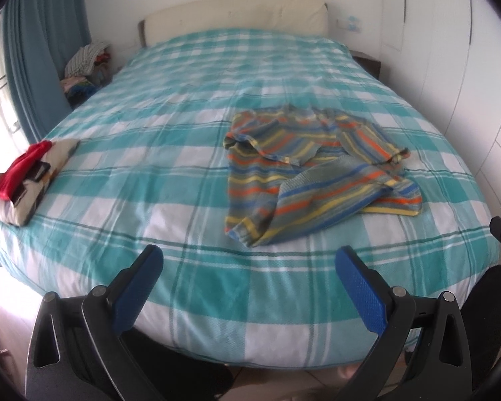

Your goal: Fold small clothes

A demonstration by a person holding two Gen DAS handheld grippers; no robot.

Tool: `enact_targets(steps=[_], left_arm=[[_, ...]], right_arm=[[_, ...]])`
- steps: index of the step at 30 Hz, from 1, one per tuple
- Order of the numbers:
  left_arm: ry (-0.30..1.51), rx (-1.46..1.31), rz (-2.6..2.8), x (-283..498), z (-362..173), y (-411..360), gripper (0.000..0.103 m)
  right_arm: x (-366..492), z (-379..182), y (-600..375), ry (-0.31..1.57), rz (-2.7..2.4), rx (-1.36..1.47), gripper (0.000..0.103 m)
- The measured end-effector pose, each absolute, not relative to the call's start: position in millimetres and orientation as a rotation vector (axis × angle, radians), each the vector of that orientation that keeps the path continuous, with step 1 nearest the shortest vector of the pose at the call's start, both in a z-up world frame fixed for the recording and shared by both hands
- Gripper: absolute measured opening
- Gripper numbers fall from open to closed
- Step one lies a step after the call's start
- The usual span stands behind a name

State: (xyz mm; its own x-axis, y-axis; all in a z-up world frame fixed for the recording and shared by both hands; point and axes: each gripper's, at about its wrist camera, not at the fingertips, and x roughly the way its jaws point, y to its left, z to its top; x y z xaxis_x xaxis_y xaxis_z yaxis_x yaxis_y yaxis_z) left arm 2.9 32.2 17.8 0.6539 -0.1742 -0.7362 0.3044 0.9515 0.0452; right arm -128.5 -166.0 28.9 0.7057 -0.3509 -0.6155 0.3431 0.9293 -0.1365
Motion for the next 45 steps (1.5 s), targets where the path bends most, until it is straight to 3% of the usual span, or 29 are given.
enact_targets(steps=[45], left_arm=[[0.837, 0.134, -0.31, 36.4, 8.2, 40.1, 0.103]], right_arm=[[-101.9, 34.8, -170.6, 0.698, -0.388, -0.053, 0.103]])
